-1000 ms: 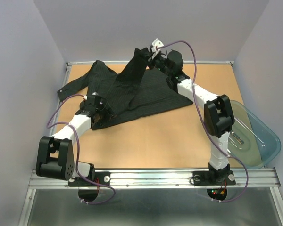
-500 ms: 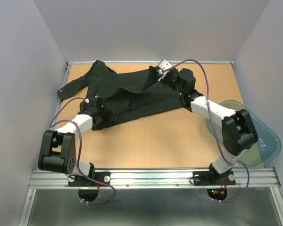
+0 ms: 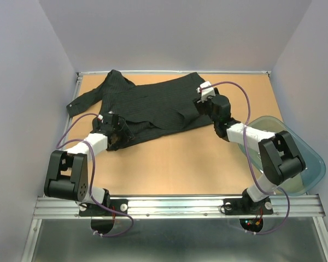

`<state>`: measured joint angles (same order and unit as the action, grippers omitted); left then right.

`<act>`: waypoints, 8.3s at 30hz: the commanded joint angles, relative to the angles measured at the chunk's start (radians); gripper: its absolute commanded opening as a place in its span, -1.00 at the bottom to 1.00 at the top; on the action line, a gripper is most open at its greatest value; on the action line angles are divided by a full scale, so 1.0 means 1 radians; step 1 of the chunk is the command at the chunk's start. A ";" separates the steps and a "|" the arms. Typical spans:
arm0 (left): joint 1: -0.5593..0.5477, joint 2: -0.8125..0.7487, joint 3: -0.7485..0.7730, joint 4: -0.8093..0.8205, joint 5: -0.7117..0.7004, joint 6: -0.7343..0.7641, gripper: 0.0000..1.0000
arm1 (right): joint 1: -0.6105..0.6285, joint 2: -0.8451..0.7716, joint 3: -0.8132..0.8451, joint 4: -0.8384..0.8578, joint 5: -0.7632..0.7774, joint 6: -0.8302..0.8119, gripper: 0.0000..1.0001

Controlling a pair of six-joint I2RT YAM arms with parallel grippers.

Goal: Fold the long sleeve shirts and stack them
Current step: Fold the shirt

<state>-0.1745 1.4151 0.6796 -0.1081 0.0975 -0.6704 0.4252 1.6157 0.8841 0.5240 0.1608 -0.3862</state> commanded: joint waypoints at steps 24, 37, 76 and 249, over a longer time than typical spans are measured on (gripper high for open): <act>0.147 -0.019 -0.054 -0.004 -0.025 0.022 0.50 | -0.137 0.167 0.108 -0.467 0.056 0.886 -0.26; 0.289 -0.028 -0.060 -0.080 -0.048 0.067 0.50 | -0.152 0.061 -0.069 -0.591 0.026 0.965 -0.32; 0.283 -0.018 -0.023 0.015 0.004 0.071 0.49 | 0.415 0.418 0.265 0.034 -0.501 1.017 -0.34; 0.317 -0.061 -0.022 -0.056 -0.033 0.163 0.50 | -0.213 0.012 0.153 -0.542 -0.044 0.704 -0.93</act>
<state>0.1398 1.3594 0.6590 -0.1619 0.0742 -0.5240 0.2169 1.6657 1.1290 -0.0280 0.0139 0.3069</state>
